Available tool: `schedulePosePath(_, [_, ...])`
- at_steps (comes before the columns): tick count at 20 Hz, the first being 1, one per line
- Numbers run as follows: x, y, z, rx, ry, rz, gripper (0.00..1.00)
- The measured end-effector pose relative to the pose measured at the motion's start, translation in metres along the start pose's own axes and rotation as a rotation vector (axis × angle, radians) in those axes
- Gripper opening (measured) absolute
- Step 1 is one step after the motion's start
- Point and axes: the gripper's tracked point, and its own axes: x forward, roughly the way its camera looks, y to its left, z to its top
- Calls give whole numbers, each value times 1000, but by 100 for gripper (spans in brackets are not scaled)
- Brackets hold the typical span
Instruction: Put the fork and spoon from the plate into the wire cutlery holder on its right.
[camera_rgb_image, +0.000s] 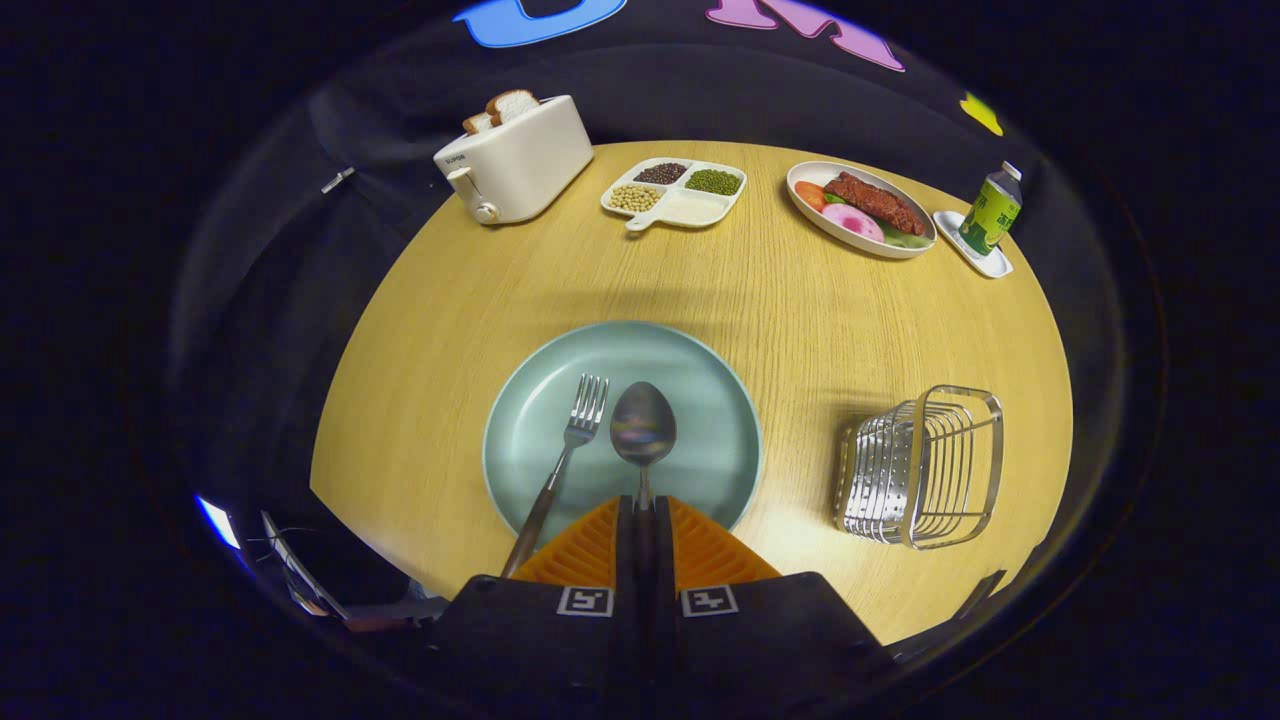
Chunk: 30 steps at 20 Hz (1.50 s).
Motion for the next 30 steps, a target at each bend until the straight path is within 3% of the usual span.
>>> schedulePosePath(7, [-7,3,13,6,-1,33,7])
schedulePosePath(11, [-39,5,33,15,-45,78,7])
schedulePosePath(15, [-99,-31,44,-53,-61,75,7])
schedulePosePath(19, [-139,-100,35,-120,11,-17,7])
schedulePosePath(25, [-112,-156,6,-106,203,-85,7])
schedulePosePath(30, [-72,-168,3,-58,242,-132,9])
